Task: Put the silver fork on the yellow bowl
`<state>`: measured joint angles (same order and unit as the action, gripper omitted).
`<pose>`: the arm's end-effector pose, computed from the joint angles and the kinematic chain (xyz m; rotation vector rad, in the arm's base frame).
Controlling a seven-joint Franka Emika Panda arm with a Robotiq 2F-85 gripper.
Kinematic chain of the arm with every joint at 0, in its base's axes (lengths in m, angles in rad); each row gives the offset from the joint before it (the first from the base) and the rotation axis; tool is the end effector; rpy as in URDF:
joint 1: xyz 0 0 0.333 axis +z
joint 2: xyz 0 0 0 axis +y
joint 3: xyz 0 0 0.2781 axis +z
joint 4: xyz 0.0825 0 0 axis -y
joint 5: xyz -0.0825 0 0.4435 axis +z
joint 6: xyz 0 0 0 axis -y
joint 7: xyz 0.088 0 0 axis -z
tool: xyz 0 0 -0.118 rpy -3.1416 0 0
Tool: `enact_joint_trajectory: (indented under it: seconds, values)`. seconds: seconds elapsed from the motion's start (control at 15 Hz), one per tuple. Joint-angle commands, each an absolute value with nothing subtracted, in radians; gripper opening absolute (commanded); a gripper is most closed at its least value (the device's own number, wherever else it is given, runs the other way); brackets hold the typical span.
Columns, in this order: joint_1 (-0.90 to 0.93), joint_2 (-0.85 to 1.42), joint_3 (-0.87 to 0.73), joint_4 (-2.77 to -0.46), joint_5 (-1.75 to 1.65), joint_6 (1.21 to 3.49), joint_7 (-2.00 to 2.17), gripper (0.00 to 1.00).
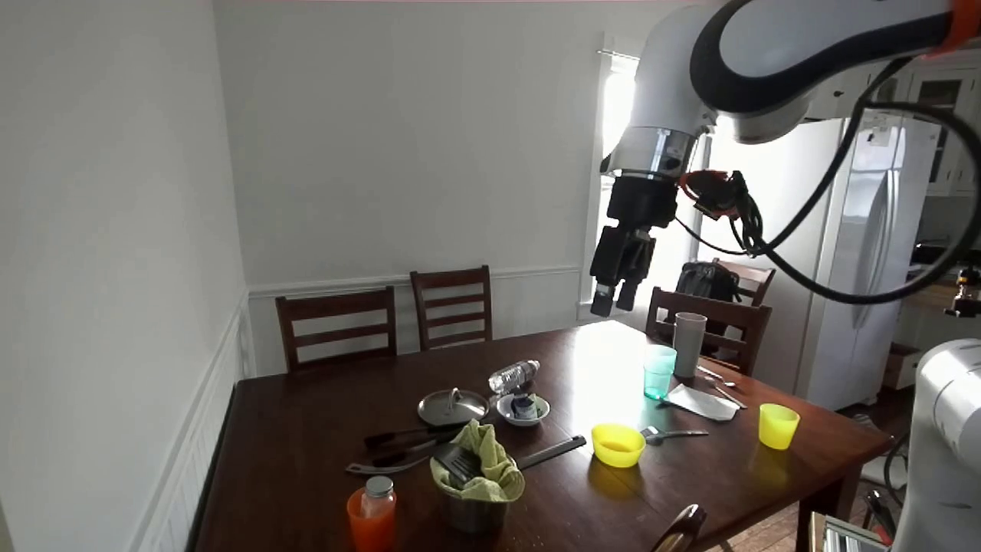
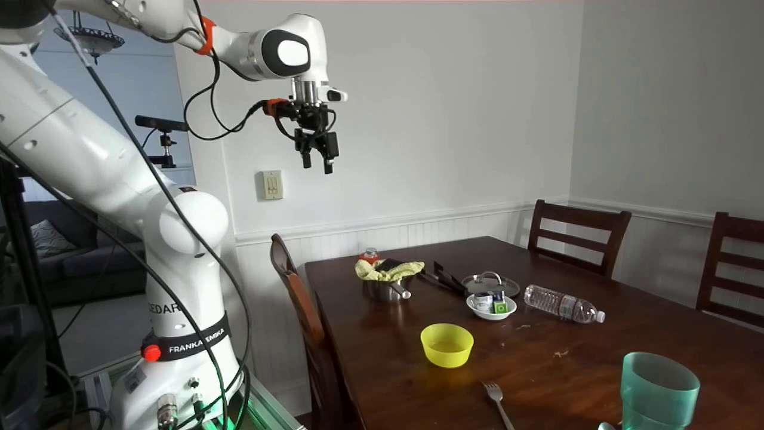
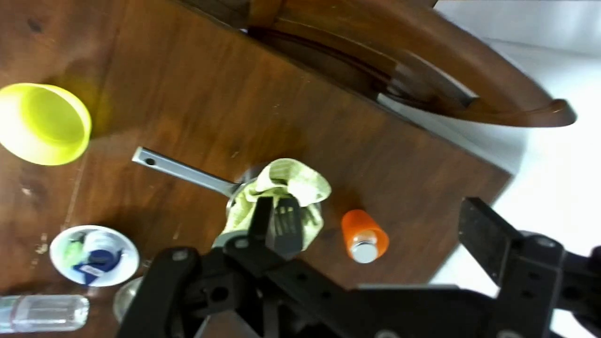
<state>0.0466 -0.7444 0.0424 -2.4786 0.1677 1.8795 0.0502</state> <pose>0.4249 0.0523 0.4992 -2.9912 0.0145 -0.2042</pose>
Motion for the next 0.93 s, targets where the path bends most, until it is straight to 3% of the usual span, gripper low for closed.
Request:
enact_joint_trajectory:
  seconds: [0.0, 0.4, 0.87]
  values:
    - [-0.077, -0.820, -0.013, -2.550, 0.082, 1.892, 0.095, 1.00]
    - [-0.280, -0.840, -0.096, -2.644, -0.013, 1.941, 0.179, 1.00]
    - [-0.292, -0.768, -0.105, -2.612, -0.002, 1.937, 0.190, 1.00]
